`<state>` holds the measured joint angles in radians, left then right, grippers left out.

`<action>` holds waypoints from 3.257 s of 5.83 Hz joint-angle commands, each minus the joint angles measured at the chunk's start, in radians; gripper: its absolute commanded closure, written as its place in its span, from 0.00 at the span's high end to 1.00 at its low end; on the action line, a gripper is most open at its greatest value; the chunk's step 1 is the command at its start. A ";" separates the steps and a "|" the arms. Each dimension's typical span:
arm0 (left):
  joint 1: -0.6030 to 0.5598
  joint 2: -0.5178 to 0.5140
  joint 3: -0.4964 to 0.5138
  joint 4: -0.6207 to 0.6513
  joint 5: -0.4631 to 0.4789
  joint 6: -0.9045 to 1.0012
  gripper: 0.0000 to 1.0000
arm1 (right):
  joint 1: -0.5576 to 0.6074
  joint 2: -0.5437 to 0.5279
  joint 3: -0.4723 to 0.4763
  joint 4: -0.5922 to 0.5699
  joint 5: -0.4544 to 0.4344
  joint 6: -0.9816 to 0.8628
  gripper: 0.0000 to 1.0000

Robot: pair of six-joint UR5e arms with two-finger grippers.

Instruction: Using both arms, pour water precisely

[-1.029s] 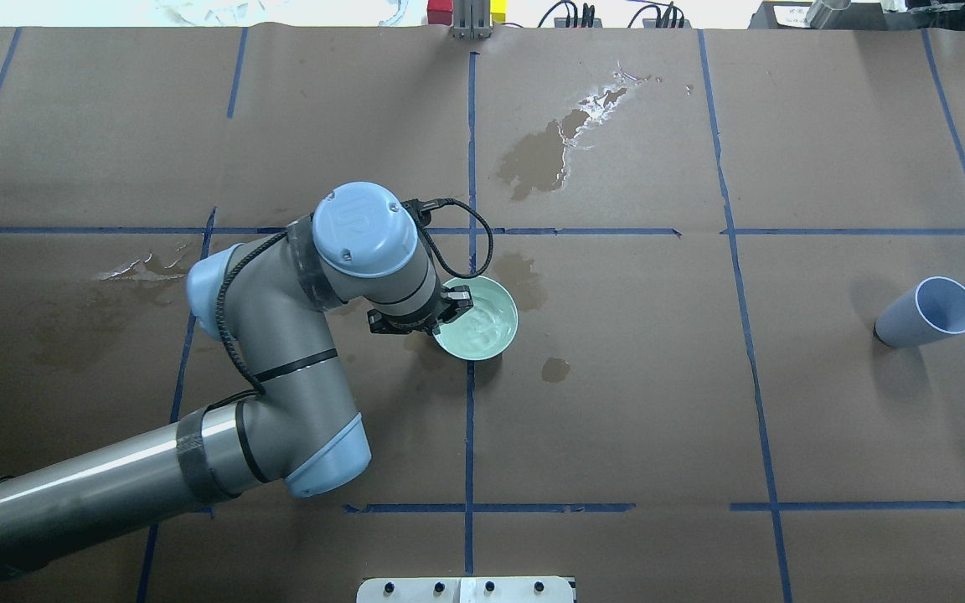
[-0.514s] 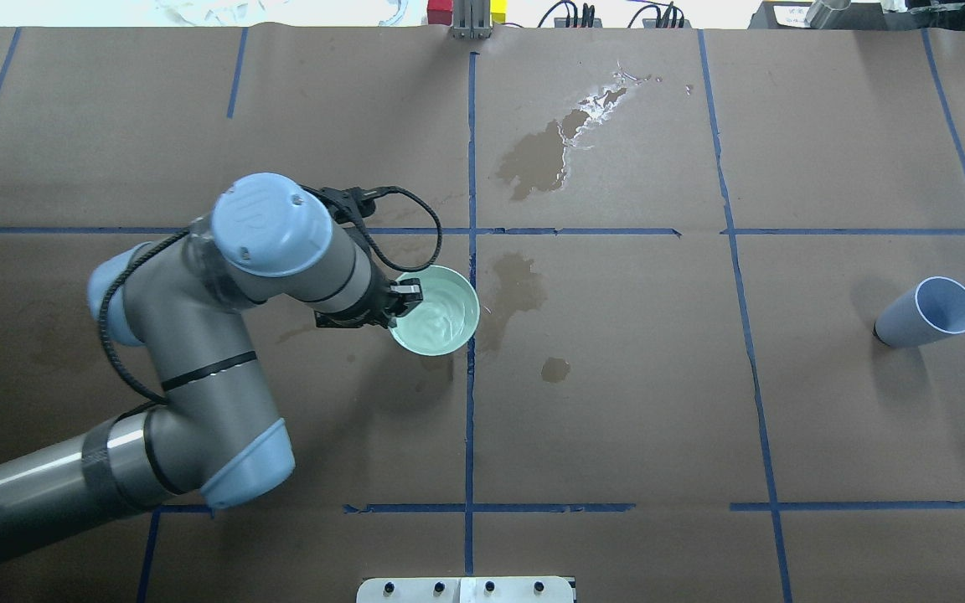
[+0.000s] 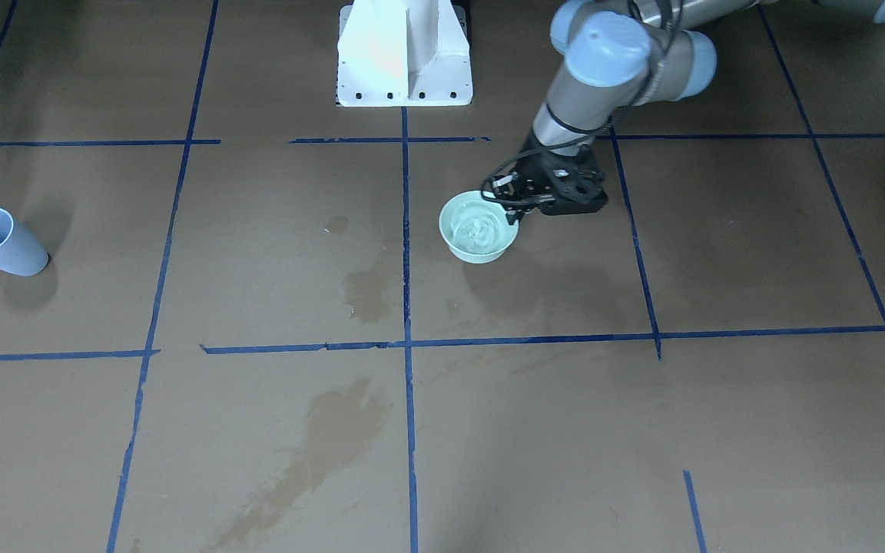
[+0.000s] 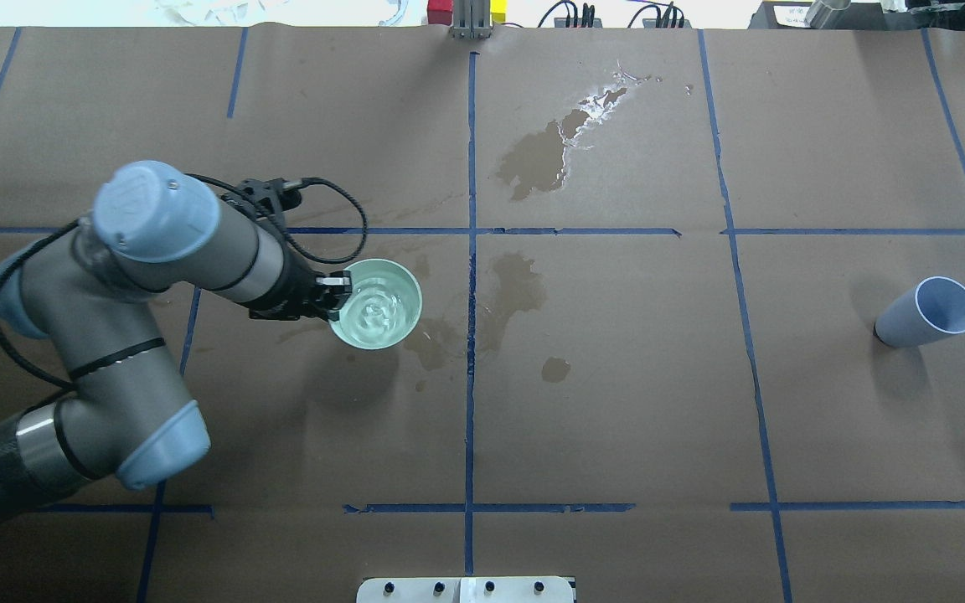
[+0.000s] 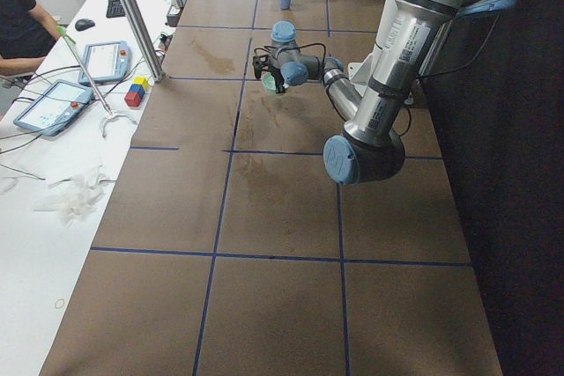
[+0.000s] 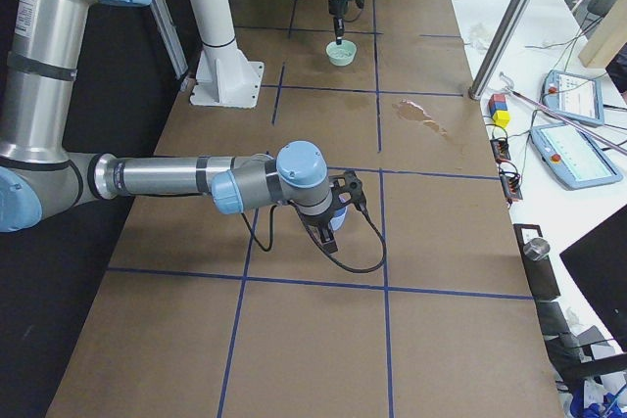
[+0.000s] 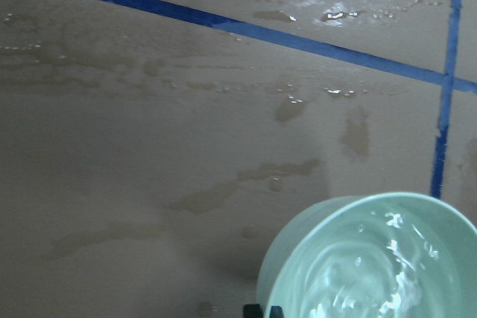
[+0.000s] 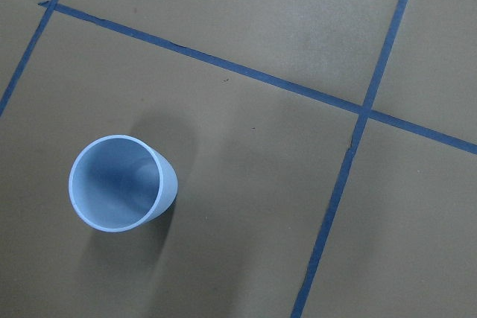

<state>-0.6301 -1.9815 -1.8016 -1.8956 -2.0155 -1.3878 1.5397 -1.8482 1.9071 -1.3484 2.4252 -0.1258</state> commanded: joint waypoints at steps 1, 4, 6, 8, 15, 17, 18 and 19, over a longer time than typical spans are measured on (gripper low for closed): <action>-0.072 0.102 -0.001 -0.077 -0.089 0.071 0.00 | -0.001 0.000 0.006 0.000 0.000 0.000 1.00; -0.193 0.292 0.001 -0.186 -0.219 0.250 0.00 | -0.003 0.000 0.006 0.000 0.000 0.000 1.00; -0.253 0.433 0.013 -0.236 -0.226 0.450 0.00 | -0.003 0.000 0.007 0.000 0.000 0.000 1.00; -0.354 0.480 0.077 -0.283 -0.320 0.583 0.00 | -0.003 0.000 0.007 0.000 0.000 0.000 1.00; -0.438 0.487 0.240 -0.290 -0.364 0.733 0.08 | -0.001 0.000 0.013 0.000 0.000 0.000 1.00; -0.439 0.483 0.240 -0.289 -0.364 0.730 0.68 | -0.001 0.000 0.013 0.000 0.000 0.000 1.00; -0.441 0.483 0.229 -0.290 -0.364 0.728 0.87 | -0.003 0.000 0.013 0.000 0.000 0.000 1.00; -0.463 0.483 0.207 -0.292 -0.362 0.727 1.00 | -0.010 0.000 0.013 0.000 0.000 0.000 1.00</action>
<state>-1.0782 -1.4984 -1.5778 -2.1862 -2.3788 -0.6597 1.5347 -1.8485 1.9205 -1.3484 2.4252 -0.1258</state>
